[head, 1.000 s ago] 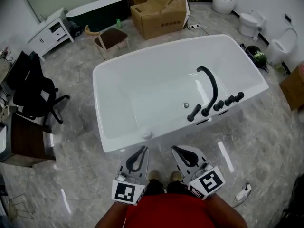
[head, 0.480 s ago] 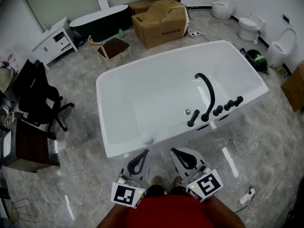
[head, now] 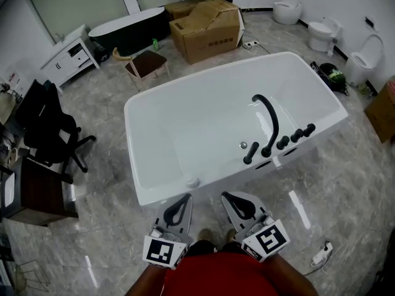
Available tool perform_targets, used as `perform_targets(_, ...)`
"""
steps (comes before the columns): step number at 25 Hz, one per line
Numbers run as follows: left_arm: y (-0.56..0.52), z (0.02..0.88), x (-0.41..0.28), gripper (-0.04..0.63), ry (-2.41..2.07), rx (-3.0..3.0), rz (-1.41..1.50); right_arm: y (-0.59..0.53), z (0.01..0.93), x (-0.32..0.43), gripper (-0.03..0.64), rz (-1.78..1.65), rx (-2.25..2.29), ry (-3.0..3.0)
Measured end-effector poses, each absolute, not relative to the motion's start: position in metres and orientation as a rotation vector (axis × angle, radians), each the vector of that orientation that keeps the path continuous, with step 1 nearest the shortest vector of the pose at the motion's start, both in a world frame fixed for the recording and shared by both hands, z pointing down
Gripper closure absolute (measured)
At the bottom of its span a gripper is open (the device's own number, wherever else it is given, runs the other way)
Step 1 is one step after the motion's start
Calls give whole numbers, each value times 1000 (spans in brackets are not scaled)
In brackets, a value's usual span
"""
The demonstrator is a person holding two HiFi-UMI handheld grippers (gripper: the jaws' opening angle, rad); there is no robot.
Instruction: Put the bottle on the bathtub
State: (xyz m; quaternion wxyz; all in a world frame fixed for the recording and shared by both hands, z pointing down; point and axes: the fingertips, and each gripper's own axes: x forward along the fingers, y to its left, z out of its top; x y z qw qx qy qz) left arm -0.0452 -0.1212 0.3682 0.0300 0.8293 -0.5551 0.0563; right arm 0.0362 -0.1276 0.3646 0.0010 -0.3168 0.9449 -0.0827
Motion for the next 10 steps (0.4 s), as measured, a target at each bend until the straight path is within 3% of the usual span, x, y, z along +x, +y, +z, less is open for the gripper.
perform_targets(10, -125, 373, -60, 586, -1719, 2546, 189, -128, 368, 31, 612, -248, -1013, 2978)
